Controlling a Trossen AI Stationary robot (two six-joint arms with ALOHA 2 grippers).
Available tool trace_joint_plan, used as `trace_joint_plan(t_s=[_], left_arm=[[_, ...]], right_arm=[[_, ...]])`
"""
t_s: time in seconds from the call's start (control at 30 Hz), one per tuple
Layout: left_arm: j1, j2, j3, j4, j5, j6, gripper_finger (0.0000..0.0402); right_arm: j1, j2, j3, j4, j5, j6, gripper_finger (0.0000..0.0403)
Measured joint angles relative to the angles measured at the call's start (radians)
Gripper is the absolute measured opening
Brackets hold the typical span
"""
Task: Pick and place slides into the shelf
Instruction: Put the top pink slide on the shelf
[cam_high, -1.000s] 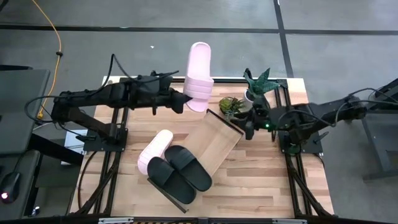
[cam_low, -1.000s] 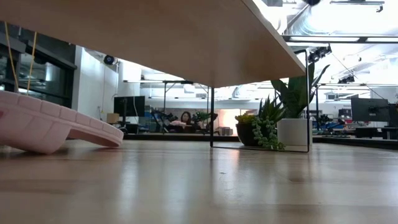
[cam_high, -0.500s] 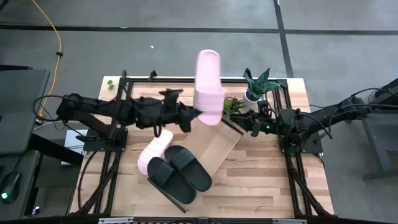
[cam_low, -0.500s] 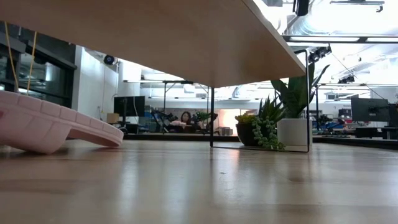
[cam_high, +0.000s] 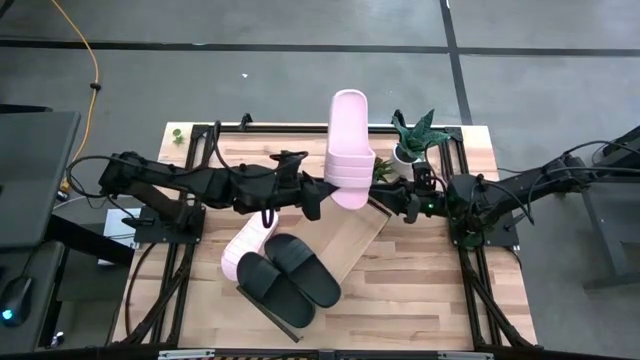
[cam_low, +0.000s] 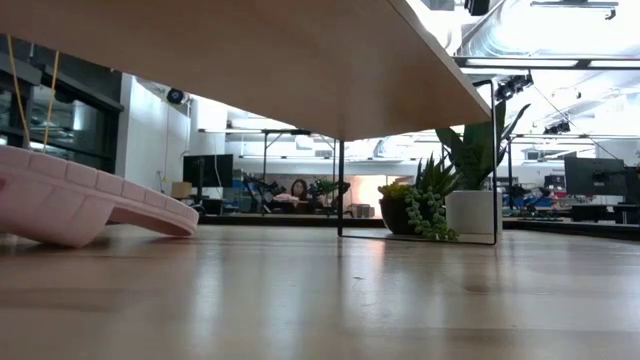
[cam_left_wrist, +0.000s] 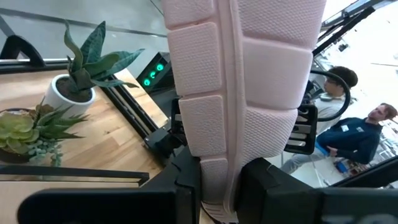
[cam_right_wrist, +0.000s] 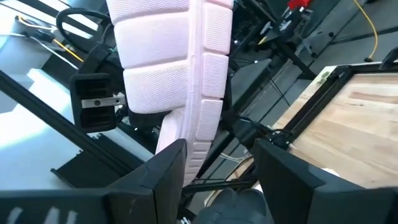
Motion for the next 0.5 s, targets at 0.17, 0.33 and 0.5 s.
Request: trace_joint_plan(t_s=[0.17, 0.33, 0.5], left_arm=[[0.000, 0.000, 0.000, 0.003, -0.003, 0.003, 0.0051], [0.000, 0.000, 0.000, 0.003, -0.005, 0.003, 0.0051], [0.000, 0.004, 0.000, 0.002, -0.012, 0.004, 0.0051]], right_arm=[[0.000, 0.000, 0.000, 0.014, -0.005, -0.019, 0.0184], [0.000, 0.000, 0.000, 0.025, -0.026, -0.024, 0.0184], [-0.002, 0.002, 0.000, 0.055, -0.071, -0.026, 0.0184]])
